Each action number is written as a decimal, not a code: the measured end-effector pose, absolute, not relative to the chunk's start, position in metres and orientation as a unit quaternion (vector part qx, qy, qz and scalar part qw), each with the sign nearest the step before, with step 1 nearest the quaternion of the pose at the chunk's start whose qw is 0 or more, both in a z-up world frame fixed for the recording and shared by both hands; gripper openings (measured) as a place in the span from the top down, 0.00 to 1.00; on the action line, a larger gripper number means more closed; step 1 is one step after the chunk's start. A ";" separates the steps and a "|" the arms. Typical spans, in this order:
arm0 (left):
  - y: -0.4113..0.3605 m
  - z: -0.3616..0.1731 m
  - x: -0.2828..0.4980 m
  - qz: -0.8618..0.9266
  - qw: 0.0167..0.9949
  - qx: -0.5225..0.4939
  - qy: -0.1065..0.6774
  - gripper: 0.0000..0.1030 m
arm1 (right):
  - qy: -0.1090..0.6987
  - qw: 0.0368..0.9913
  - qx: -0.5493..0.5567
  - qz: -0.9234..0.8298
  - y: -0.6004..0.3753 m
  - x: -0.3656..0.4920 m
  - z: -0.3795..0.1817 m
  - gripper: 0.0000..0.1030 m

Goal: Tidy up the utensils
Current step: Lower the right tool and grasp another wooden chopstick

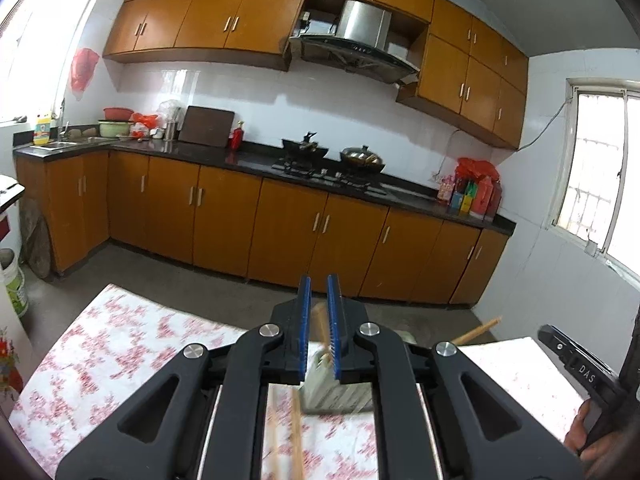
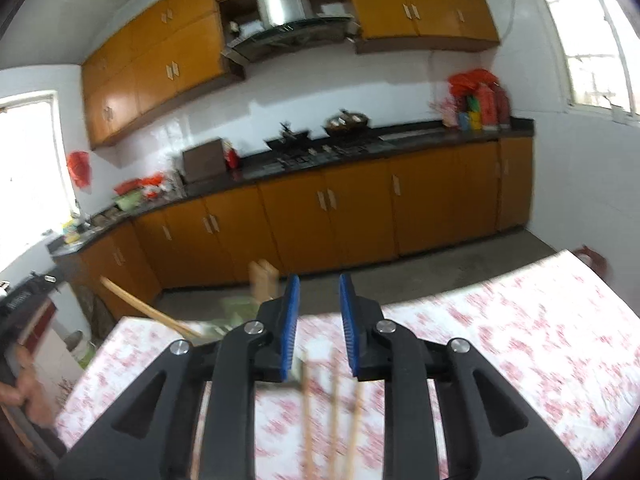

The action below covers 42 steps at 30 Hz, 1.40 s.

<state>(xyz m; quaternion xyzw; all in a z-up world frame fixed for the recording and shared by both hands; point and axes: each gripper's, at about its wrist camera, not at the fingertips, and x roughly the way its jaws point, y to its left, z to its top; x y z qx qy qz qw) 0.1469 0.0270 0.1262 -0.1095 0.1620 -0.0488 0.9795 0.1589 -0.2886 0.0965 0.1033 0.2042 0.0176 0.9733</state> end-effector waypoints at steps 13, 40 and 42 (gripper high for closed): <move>0.057 0.004 0.153 0.006 0.946 -0.071 0.316 0.83 | 0.419 0.901 0.109 0.015 -0.284 0.184 -0.068 0.78; 0.011 -0.077 0.160 -0.073 0.902 -0.033 0.424 0.81 | 0.435 0.892 0.090 -0.080 -0.309 0.194 -0.103 0.93; 0.006 -0.080 0.163 -0.073 0.901 -0.026 0.427 0.81 | 0.435 0.893 0.085 -0.079 -0.310 0.193 -0.103 0.93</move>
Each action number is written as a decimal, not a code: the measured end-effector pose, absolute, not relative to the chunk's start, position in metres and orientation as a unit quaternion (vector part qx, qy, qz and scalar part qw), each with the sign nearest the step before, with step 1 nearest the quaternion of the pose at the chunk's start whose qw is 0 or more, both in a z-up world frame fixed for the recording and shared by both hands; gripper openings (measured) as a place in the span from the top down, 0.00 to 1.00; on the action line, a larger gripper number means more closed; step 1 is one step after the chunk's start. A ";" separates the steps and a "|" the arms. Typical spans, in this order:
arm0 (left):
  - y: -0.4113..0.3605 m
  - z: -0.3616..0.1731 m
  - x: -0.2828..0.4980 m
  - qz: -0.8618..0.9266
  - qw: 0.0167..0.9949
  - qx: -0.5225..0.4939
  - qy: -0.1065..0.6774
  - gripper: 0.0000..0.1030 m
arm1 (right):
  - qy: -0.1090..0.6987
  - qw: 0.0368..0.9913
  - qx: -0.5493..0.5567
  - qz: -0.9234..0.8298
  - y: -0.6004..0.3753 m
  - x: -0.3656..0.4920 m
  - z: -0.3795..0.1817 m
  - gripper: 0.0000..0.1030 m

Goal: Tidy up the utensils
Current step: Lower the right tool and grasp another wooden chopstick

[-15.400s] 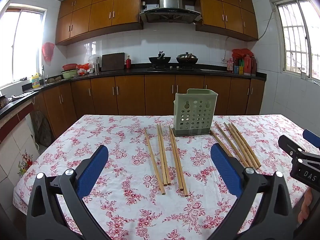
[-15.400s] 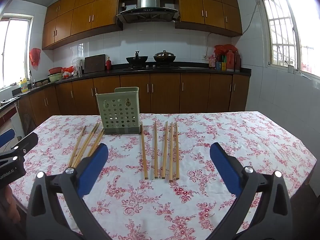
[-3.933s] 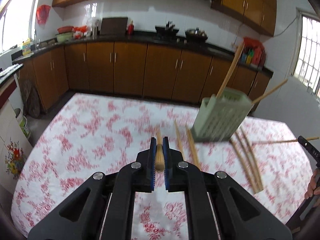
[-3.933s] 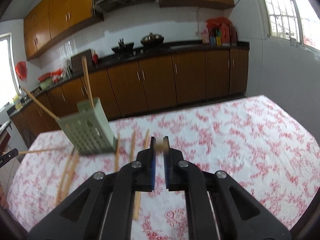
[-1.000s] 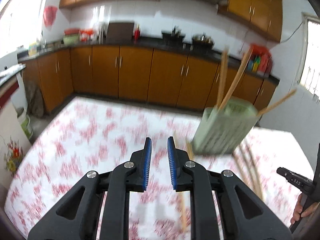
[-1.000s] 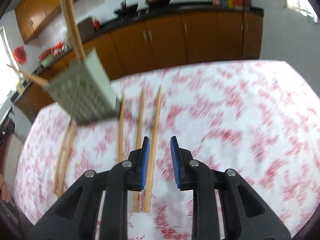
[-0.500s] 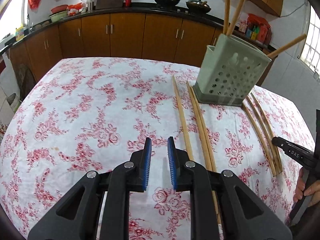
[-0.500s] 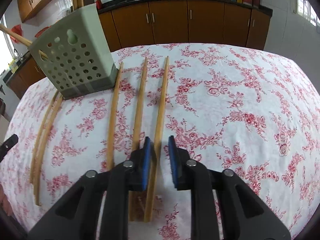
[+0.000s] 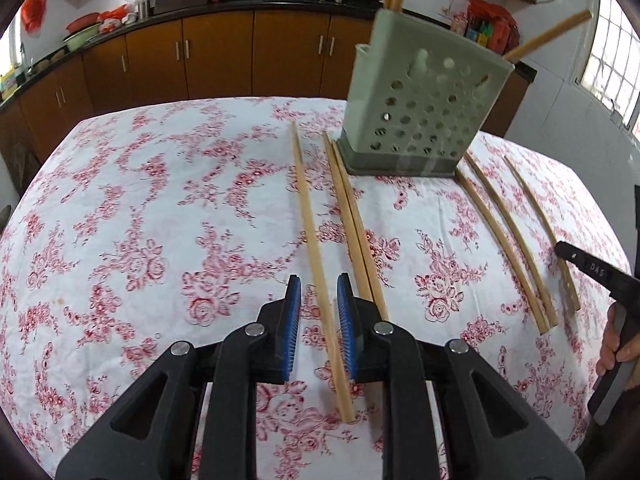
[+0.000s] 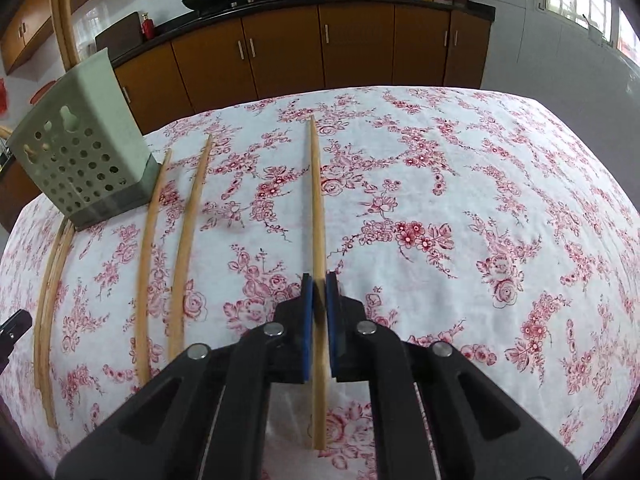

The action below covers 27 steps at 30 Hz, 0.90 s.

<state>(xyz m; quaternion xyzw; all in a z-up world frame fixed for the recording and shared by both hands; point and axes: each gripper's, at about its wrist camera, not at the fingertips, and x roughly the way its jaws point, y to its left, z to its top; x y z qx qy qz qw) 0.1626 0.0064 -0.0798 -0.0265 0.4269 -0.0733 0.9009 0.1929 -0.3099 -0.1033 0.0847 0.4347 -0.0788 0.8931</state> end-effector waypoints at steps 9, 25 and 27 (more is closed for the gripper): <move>0.001 -0.090 0.174 -0.045 0.899 0.005 0.435 0.92 | 0.436 0.895 0.078 -0.058 -0.299 0.193 -0.103 0.93; 0.047 -0.091 0.187 -0.006 0.904 -0.006 0.427 0.91 | 0.425 0.903 0.056 -0.037 -0.272 0.187 -0.104 0.92; 0.046 -0.092 0.188 -0.009 0.904 -0.013 0.428 0.91 | 0.425 0.903 0.058 -0.036 -0.272 0.185 -0.106 0.92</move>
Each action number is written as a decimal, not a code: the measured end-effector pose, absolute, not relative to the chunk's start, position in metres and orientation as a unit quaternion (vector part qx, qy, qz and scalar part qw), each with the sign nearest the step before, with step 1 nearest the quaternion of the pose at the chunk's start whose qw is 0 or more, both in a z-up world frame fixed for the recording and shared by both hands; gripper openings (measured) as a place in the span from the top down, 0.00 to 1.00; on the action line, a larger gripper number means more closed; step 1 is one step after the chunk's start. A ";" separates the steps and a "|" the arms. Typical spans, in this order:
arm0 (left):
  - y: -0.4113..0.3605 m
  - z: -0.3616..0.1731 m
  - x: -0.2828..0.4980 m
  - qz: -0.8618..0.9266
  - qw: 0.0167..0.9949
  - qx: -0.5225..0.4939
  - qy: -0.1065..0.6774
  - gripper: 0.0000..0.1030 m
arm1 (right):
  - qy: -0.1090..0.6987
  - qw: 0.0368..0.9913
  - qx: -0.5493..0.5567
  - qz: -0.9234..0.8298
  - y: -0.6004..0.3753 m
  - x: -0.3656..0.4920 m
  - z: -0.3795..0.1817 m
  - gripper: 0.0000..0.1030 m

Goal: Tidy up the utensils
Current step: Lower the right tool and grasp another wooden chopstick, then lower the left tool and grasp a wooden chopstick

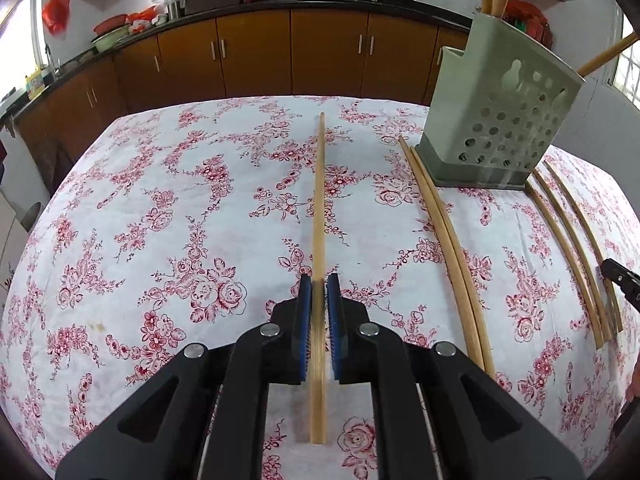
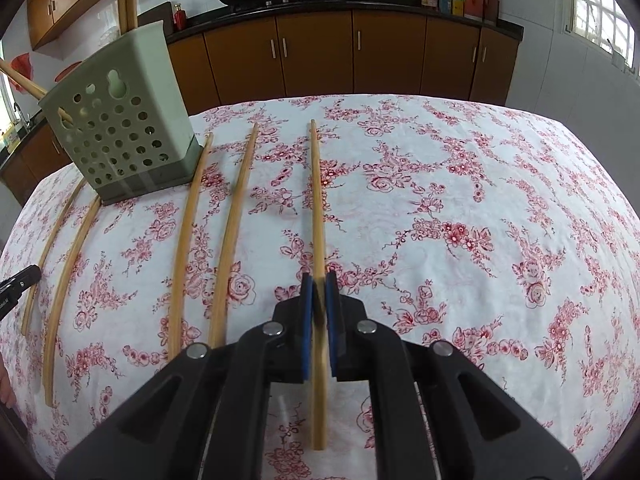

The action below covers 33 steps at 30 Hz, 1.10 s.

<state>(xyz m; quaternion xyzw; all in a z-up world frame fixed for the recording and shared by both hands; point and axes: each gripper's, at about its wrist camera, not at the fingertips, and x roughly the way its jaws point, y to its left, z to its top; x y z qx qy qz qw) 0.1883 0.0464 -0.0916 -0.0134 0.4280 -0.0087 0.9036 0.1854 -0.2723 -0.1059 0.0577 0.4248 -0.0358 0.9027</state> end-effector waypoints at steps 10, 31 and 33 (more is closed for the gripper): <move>0.050 -0.090 0.184 -0.011 0.903 -0.018 0.428 0.91 | 0.425 0.902 0.065 -0.032 -0.282 0.186 -0.104 0.92; 0.051 -0.090 0.184 -0.013 0.903 -0.025 0.428 0.91 | 0.425 0.902 0.073 -0.029 -0.284 0.186 -0.104 0.91; 0.051 -0.090 0.184 -0.012 0.903 -0.025 0.428 0.91 | 0.425 0.902 0.074 -0.028 -0.285 0.186 -0.104 0.91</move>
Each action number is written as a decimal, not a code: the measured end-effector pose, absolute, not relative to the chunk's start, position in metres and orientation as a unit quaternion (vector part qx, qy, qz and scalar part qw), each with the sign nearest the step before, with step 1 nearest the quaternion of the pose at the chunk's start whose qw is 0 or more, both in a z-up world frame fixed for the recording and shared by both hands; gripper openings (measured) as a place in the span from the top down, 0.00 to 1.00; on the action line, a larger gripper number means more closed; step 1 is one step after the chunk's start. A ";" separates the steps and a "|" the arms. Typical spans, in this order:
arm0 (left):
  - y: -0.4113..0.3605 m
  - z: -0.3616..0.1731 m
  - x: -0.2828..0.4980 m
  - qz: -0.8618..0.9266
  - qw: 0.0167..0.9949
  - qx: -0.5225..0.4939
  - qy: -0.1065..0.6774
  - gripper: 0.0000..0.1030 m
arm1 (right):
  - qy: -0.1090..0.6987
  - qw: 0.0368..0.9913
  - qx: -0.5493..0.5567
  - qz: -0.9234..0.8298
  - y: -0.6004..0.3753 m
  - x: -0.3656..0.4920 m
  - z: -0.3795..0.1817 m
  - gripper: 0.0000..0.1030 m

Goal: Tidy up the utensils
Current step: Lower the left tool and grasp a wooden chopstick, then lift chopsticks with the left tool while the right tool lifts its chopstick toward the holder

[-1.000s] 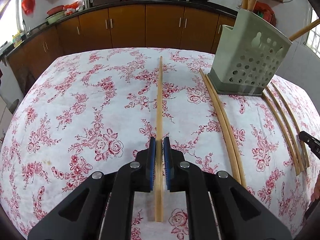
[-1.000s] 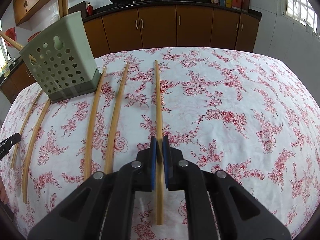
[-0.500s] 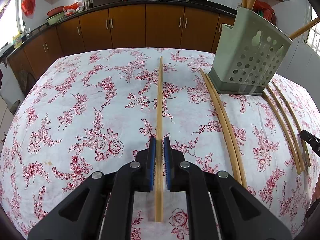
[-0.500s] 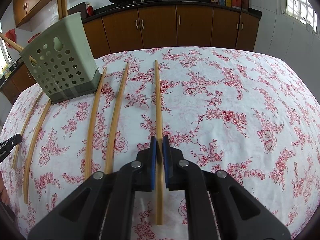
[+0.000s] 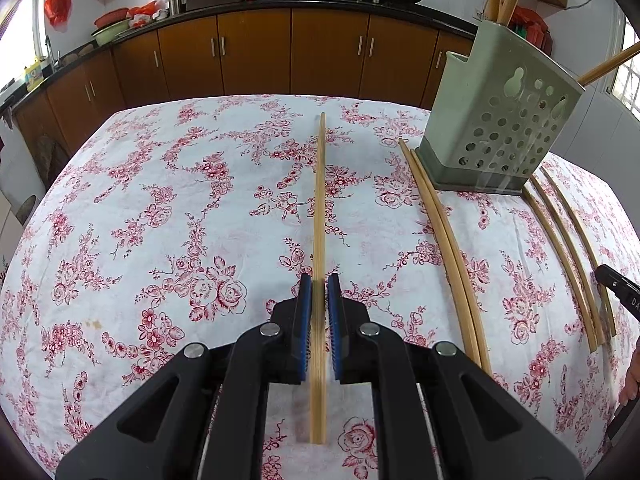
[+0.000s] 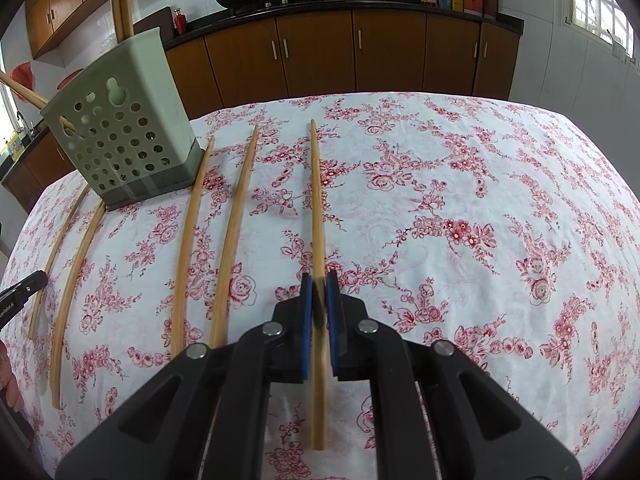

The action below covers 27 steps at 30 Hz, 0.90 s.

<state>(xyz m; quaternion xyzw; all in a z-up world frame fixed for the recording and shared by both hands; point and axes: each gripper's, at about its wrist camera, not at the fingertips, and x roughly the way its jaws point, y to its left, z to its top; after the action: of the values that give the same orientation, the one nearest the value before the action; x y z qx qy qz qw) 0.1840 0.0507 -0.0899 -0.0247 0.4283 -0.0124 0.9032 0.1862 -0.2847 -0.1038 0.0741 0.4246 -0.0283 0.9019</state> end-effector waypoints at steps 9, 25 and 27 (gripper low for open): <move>0.050 -0.090 0.183 -0.010 0.903 -0.019 0.429 0.91 | 0.424 0.902 0.070 -0.032 -0.284 0.185 -0.103 0.91; 0.041 -0.088 0.155 -0.003 0.900 0.004 0.436 0.93 | 0.416 0.906 0.062 -0.033 -0.282 0.162 -0.094 0.93; 0.042 -0.080 0.149 -0.005 0.905 0.003 0.425 0.93 | 0.397 0.915 0.062 -0.034 -0.284 0.155 -0.081 0.93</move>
<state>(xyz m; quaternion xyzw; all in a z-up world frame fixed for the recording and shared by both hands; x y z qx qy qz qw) 0.1487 0.0423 -0.0796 0.0026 0.4252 -0.0045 0.9051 0.1550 -0.2844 -0.0809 0.0616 0.3972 -0.0338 0.9150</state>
